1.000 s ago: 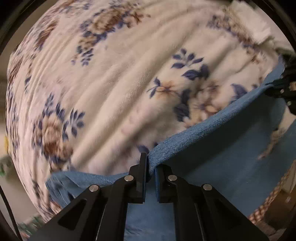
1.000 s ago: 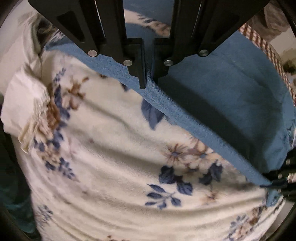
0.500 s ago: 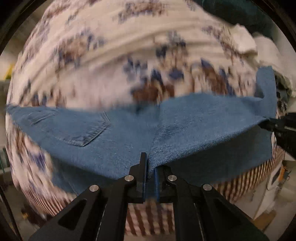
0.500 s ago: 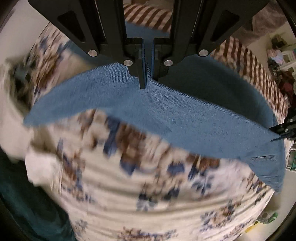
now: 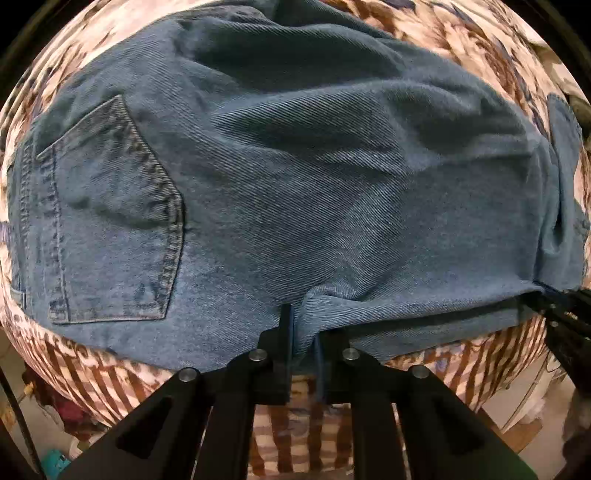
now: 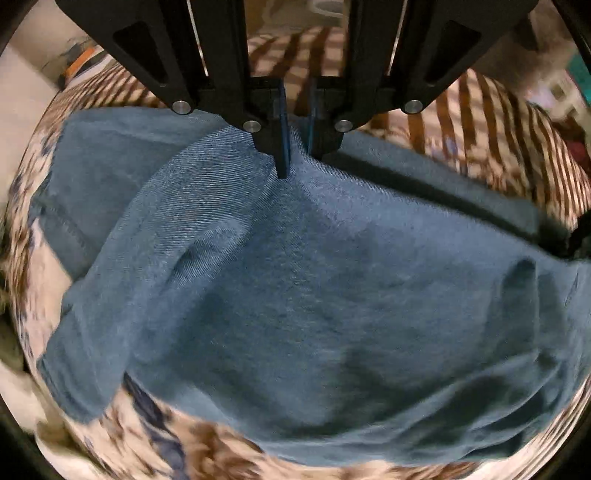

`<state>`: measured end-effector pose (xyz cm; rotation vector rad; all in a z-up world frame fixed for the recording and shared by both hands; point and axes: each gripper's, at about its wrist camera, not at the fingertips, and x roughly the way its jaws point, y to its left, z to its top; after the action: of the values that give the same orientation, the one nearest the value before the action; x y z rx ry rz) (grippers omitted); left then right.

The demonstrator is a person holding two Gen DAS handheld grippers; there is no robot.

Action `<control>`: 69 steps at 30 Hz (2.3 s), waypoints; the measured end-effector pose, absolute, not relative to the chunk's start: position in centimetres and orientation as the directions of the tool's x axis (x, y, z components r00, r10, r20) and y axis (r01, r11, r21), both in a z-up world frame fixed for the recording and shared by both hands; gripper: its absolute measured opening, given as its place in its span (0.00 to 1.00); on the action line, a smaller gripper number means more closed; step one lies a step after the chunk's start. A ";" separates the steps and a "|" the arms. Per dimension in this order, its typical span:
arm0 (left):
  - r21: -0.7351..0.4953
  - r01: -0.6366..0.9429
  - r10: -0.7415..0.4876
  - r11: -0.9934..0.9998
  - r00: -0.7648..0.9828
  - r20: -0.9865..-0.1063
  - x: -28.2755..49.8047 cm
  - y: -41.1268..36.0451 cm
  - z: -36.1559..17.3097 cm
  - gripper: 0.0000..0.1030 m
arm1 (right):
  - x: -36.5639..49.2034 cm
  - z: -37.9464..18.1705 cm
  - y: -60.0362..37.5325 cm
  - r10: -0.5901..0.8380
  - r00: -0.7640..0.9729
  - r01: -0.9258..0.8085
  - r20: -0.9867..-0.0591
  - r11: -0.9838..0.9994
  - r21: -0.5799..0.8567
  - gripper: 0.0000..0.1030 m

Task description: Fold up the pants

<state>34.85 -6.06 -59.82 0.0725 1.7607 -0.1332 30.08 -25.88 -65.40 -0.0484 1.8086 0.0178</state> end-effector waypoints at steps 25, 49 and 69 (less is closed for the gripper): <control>0.094 0.067 0.081 0.993 0.176 -0.981 40.9 -12.5 -54.0 0.93 | 37.8 -58.8 -42.9 0.039 0.037 0.503 -0.999 0.863 0.053 0.93; 0.083 0.151 0.057 0.985 0.171 -0.984 36.0 -20.1 -55.3 0.93 | 17.6 -58.4 -60.0 0.007 0.152 0.869 -0.988 0.475 0.137 0.05; 0.098 0.184 0.064 0.978 0.180 -0.982 33.4 -20.1 -55.3 0.93 | 13.3 -60.8 -61.7 -0.109 0.152 0.917 -0.982 0.388 0.098 0.05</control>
<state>33.36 -20.14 -55.29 0.2110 1.3903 -0.0854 13.26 -61.73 -60.75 0.8831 1.1782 -0.8937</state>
